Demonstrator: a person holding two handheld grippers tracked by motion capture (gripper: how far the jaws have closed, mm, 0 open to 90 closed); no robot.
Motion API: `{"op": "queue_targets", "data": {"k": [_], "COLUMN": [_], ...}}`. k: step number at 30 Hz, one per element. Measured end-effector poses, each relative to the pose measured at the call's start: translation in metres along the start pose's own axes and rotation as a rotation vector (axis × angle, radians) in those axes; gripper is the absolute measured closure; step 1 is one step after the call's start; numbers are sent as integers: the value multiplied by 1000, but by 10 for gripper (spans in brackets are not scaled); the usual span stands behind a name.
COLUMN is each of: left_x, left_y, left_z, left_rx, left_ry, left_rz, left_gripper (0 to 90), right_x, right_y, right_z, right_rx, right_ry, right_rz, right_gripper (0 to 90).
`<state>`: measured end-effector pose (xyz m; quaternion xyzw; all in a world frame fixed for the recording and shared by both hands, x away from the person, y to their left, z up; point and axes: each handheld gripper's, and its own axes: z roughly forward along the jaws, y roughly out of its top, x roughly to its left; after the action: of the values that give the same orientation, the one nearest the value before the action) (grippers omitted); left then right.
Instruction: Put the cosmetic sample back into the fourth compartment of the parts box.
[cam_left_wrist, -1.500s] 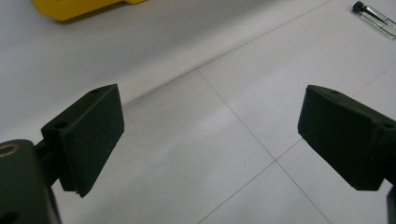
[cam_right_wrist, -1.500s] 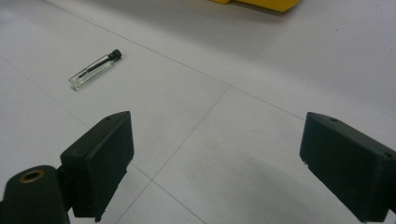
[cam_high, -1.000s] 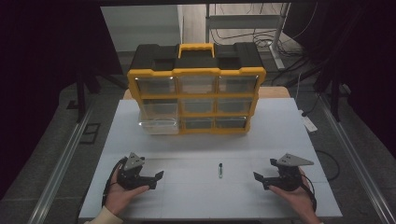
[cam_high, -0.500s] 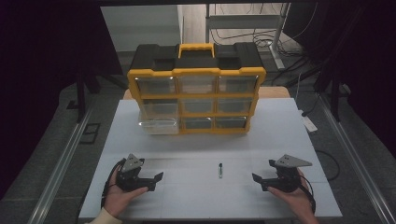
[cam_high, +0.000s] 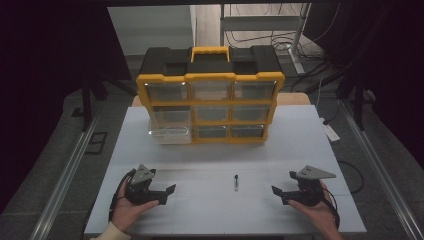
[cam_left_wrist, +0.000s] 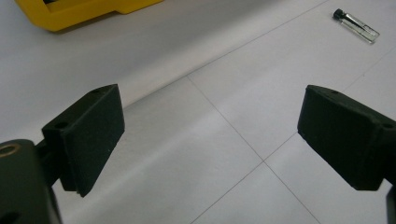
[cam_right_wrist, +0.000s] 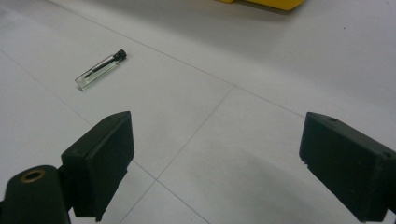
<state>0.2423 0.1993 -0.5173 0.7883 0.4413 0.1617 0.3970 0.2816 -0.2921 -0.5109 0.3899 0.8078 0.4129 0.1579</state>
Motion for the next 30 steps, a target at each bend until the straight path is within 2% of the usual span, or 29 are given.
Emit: {"op": "queue_targets", "data": {"k": [11,14,18,24,30], "left_x": [-4,-6,-9,-16,-23], "left_y": [6,12,20,32,43], "left_z": [5,9,11,18,23], "left_rx": [14,28,23,24,28], "left_ry": [-30,-63,-88,-148,-171], "left_rz": [19,32,53,87,119], "left_gripper": [82,80,82,81,81], "right_x": [-2,-2,-2,-3,-2], "right_y": [-1,-1,-1,-1,-1], "right_z": [0,0,1,0,0], "right_rx": [4,3,5,6,4], "right_ry": [-4,-1,2,-3,1], "right_rz": [8,6,5,9,9], "right_gripper": [108,109,109,110,110]}}
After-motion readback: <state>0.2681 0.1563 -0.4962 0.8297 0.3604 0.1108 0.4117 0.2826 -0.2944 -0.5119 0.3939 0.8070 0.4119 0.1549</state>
